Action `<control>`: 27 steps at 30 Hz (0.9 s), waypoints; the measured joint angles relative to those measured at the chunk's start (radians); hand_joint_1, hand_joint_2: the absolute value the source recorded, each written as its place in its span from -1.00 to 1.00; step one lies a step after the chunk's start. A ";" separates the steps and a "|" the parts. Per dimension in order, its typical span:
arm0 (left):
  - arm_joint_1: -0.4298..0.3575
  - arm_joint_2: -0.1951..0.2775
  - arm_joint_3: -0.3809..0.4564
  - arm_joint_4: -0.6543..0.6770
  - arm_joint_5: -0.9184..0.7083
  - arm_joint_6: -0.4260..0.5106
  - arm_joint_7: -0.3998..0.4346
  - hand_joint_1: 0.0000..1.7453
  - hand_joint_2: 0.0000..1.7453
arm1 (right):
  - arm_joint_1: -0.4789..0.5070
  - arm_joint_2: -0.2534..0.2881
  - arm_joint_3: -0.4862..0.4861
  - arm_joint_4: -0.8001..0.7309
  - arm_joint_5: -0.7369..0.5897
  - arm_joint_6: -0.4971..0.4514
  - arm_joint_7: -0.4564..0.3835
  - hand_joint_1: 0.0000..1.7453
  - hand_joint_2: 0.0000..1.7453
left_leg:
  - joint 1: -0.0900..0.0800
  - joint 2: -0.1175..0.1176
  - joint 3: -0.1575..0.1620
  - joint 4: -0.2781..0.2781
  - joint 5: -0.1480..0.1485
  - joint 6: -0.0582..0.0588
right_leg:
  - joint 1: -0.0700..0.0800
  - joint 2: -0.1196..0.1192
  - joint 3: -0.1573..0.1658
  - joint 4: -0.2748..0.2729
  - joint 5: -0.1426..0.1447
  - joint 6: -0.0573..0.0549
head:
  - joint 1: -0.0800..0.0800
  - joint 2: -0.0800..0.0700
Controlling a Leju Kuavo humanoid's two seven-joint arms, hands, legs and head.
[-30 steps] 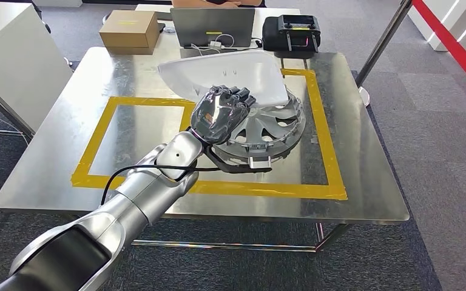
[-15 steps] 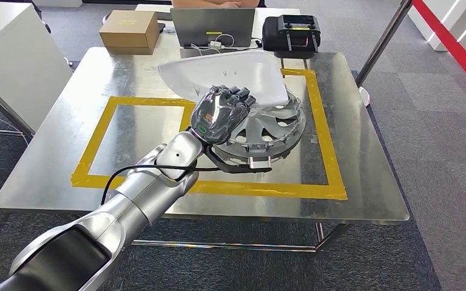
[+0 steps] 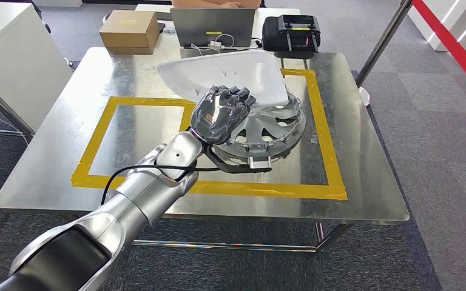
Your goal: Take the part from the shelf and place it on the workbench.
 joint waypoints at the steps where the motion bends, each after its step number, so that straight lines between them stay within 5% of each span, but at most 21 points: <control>1: 0.000 0.000 0.000 0.000 0.000 0.000 0.000 1.00 1.00 | 0.000 0.000 0.000 0.000 0.000 0.000 0.000 -1.00 -1.00 | 0.000 0.000 0.000 0.000 0.000 0.000 | 0.000 0.000 0.000 0.000 0.000 0.000 | 0.000 0.000; 27: -0.001 0.000 0.000 0.007 0.000 0.000 0.000 1.00 1.00 | 0.000 0.000 0.000 0.000 0.000 0.000 0.000 -1.00 -1.00 | 0.000 0.000 0.000 0.000 0.000 0.000 | 0.000 0.000 0.000 0.000 0.000 0.000 | 0.000 0.000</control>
